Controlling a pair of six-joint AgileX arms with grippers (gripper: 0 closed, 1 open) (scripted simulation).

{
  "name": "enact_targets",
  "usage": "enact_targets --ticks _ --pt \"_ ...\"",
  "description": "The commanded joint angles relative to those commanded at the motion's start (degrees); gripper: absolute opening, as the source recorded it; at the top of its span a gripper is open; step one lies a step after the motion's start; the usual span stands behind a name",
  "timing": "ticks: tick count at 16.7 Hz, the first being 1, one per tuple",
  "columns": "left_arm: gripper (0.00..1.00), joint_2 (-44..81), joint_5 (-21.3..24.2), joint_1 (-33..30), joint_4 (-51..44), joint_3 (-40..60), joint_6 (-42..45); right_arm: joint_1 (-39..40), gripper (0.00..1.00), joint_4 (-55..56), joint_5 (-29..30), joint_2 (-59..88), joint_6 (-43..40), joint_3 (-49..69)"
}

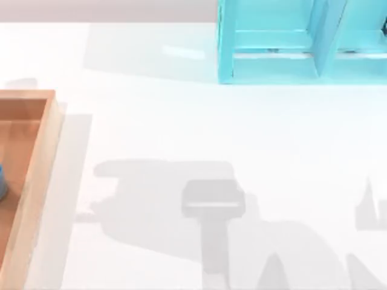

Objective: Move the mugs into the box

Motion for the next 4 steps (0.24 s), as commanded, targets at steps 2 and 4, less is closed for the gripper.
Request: enact_targets --ticks 2,4 --pt "1.00 -0.3 0.0 -0.1 -3.1 3.3 -0.1 0.0 1.00 0.0 0.0 0.0 0.0 0.0" --pt "1.00 -0.6 0.0 -0.1 -4.0 4.2 -0.1 0.0 1.00 0.0 0.0 0.0 0.0 0.0"
